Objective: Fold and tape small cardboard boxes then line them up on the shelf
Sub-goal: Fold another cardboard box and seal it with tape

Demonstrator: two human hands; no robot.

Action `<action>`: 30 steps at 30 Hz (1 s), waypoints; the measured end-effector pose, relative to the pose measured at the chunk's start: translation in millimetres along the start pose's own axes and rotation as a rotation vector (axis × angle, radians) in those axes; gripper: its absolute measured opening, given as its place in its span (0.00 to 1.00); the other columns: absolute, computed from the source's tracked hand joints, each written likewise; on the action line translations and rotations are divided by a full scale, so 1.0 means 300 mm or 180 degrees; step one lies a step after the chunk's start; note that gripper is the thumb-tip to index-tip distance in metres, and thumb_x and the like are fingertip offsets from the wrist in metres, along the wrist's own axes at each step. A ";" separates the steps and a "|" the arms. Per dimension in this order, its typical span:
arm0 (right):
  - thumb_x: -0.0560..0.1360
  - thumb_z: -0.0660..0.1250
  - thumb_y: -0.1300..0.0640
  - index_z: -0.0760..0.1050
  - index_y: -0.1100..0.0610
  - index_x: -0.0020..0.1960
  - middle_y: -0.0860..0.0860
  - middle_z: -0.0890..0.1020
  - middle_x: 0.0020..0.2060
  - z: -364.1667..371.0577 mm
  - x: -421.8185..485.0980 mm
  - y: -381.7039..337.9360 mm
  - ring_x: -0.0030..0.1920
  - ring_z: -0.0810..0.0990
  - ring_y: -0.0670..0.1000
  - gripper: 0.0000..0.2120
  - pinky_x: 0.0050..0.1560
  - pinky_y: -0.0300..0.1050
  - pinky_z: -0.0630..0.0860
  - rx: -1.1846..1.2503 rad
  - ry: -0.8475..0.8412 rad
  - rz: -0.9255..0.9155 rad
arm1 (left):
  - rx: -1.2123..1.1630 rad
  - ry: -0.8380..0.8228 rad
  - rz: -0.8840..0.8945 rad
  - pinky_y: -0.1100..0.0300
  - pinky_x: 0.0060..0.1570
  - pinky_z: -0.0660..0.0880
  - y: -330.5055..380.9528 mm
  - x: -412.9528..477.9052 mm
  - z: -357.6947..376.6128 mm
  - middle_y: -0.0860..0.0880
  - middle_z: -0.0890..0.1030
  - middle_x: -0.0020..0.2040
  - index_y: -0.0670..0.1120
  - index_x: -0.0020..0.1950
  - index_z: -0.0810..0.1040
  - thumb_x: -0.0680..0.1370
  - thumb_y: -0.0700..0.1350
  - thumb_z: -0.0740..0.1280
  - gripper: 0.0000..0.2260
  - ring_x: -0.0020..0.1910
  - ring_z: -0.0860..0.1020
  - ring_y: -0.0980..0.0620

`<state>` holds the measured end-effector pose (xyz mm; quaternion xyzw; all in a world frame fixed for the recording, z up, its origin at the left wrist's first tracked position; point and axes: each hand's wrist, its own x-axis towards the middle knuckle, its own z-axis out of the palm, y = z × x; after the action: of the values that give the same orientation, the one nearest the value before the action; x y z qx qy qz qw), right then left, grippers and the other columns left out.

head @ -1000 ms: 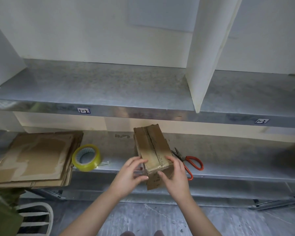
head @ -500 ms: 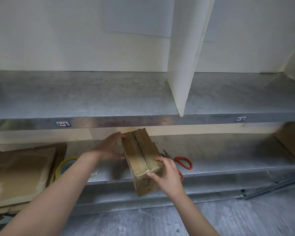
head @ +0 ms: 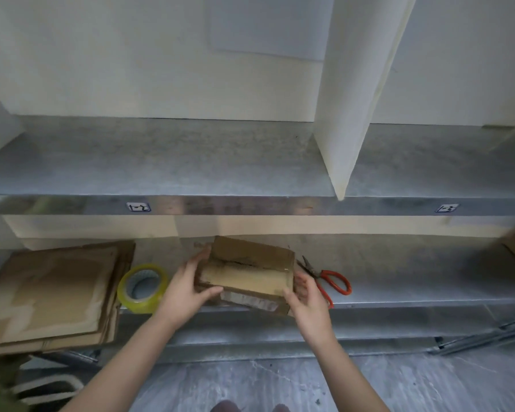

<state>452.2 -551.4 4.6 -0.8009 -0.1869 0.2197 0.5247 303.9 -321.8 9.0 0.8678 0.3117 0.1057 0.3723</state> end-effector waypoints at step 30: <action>0.70 0.77 0.56 0.62 0.59 0.72 0.61 0.64 0.69 -0.137 0.182 -0.017 0.55 0.75 0.37 0.37 0.53 0.21 0.67 -0.0493 0.0494 0.0084 | -0.0275 -0.1228 -0.0049 0.61 0.63 0.65 0.146 0.172 0.108 0.54 0.62 0.71 0.57 0.70 0.54 0.66 0.57 0.78 0.43 0.66 0.66 0.54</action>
<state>519.9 -551.8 15.3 -0.8561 -0.1516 0.1488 0.4712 378.1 -331.8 15.0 0.8527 0.2364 -0.0522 0.4628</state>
